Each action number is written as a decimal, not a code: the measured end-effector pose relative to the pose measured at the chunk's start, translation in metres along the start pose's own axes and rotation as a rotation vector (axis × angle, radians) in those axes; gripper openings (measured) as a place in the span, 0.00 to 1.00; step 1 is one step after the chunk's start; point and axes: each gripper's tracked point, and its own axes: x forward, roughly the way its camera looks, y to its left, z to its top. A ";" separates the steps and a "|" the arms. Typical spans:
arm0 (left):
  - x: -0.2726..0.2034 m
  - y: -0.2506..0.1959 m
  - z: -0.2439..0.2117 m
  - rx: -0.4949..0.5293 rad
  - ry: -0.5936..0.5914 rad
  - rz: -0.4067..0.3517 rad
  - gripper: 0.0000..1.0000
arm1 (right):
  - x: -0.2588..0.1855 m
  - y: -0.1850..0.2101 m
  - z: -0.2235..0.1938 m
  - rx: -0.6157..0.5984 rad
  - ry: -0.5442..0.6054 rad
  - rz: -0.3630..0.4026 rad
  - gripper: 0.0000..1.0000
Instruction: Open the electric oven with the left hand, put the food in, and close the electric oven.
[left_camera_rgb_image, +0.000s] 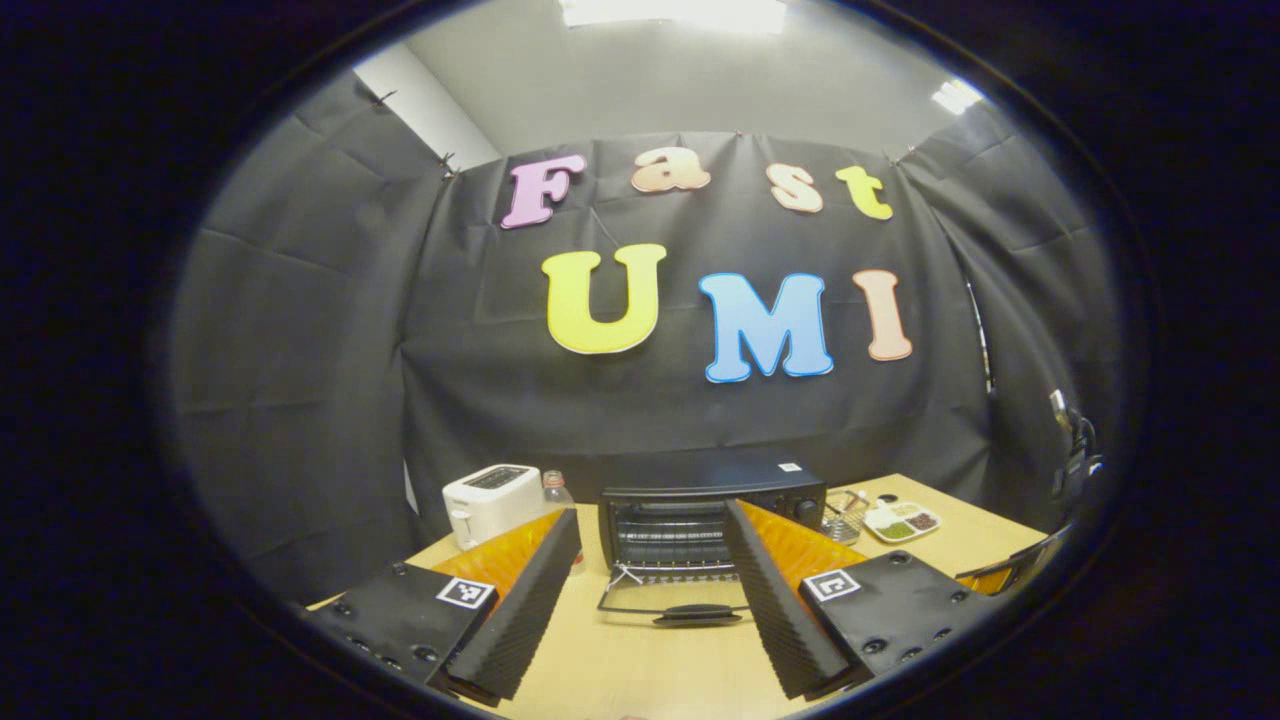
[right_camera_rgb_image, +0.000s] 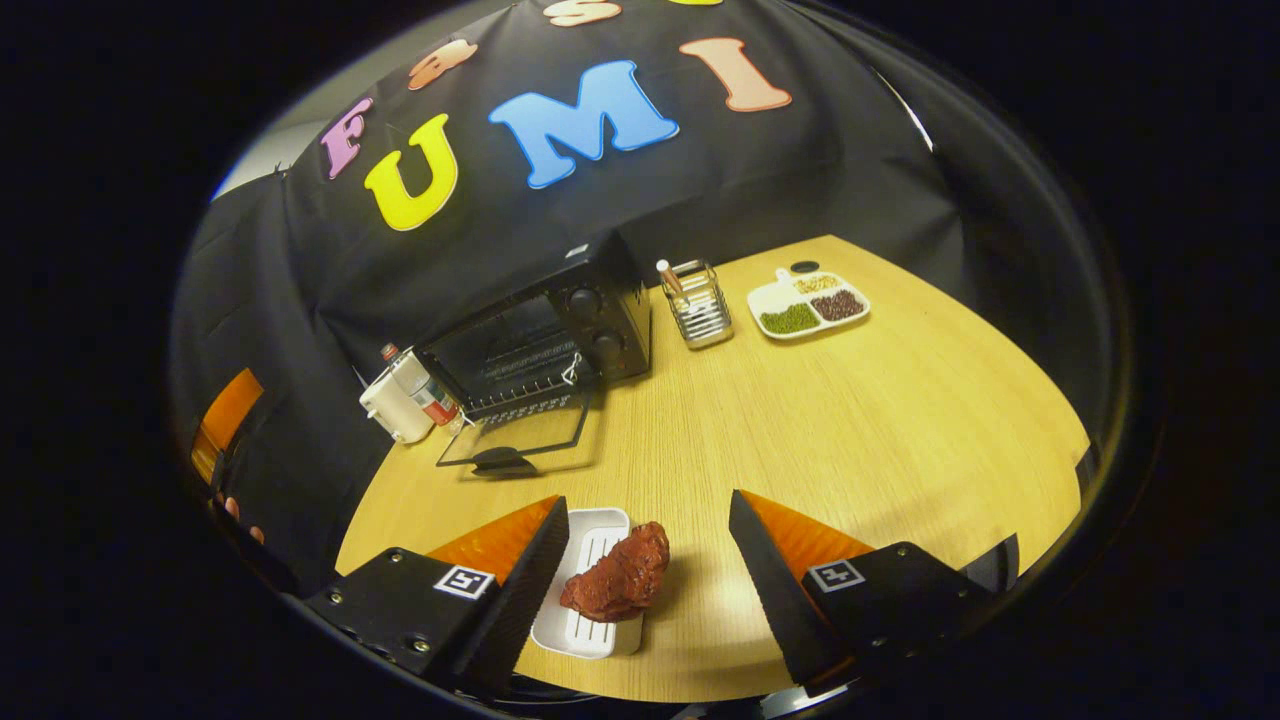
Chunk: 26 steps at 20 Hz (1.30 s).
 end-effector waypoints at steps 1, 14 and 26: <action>-0.002 0.002 0.000 0.006 -0.001 0.007 1.00 | 0.005 -0.001 -0.006 0.011 0.023 0.005 0.98; 0.003 0.033 -0.001 0.013 -0.007 0.063 1.00 | 0.026 0.011 -0.048 0.295 0.224 0.085 0.27; 0.023 0.035 -0.010 -0.021 -0.004 0.040 0.93 | 0.020 0.049 0.001 0.268 0.140 0.138 0.13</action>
